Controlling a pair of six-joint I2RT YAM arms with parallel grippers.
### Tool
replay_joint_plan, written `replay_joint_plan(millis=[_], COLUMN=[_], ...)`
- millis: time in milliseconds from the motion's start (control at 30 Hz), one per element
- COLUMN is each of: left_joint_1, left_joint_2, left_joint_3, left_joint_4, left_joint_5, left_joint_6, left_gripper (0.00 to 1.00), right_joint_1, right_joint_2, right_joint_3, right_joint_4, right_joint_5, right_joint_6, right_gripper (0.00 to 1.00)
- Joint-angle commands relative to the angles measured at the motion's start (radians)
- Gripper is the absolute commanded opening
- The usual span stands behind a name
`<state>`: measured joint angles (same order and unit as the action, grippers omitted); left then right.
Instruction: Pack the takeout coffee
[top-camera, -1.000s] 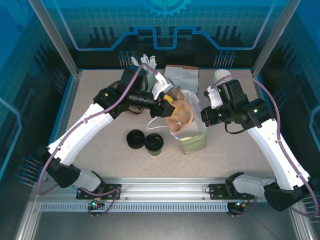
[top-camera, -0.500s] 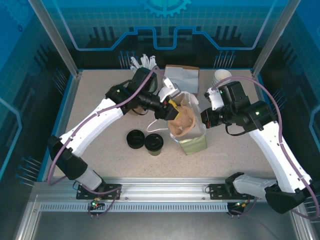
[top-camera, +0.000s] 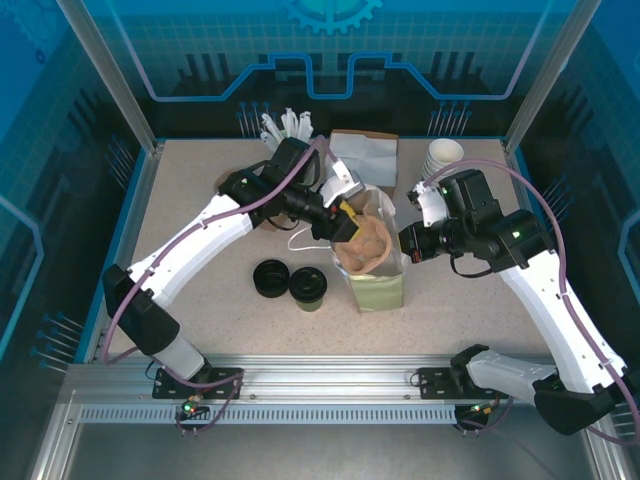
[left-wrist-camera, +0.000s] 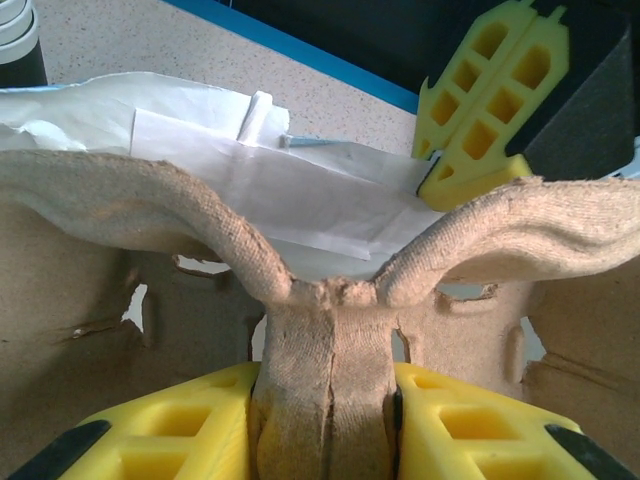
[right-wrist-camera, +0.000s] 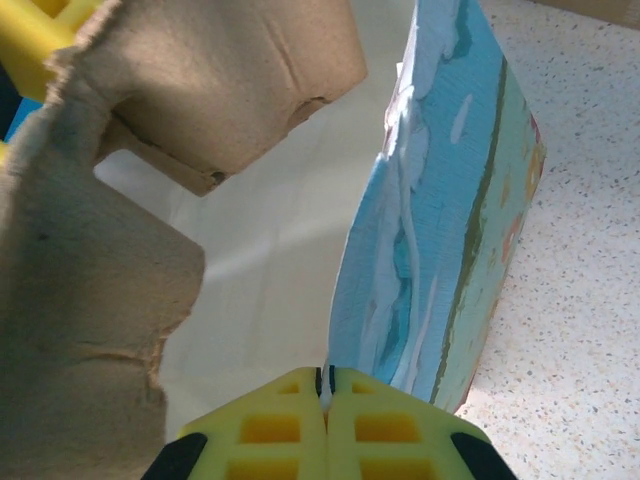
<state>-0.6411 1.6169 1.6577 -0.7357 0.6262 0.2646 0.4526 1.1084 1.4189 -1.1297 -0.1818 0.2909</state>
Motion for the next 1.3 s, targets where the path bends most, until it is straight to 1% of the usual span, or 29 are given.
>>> replay_joint_plan(millis=[0,467,700,933,1067,1267], left_joint_1=[-0.011,-0.028,-0.043,-0.074,-0.096,-0.143], left_joint_2=[0.035,0.095,0.094,0.104,0.104,0.107], left_joint_3=[-0.024,-0.045,-0.065,-0.05,-0.037,0.0], left_joint_4=[0.003,-0.01,-0.014,-0.024,-0.024,-0.076], left_joint_5=[-0.016,-0.04,-0.085,-0.133,-0.191,-0.304], left_joint_6=[0.04,0.064,0.089,0.11,0.12,0.155], left_gripper=[0.35,0.34,0.34,0.33,0.34,0.34], right_joint_1=[0.004,0.004,0.004,0.003,0.003,0.004], right_joint_2=[-0.019,-0.027,-0.025,-0.026,-0.028,-0.032], right_joint_3=[-0.017,-0.044,-0.049,-0.051,-0.05,-0.057], right_joint_4=[0.026,0.063,0.071,0.07,0.071,0.079], right_joint_5=[-0.056,-0.081,-0.074,-0.073,-0.073,-0.079], right_joint_6=[0.016,0.037,0.042,0.052,0.063,0.076], right_gripper=[0.0,0.0,0.0,0.0,0.0,0.0])
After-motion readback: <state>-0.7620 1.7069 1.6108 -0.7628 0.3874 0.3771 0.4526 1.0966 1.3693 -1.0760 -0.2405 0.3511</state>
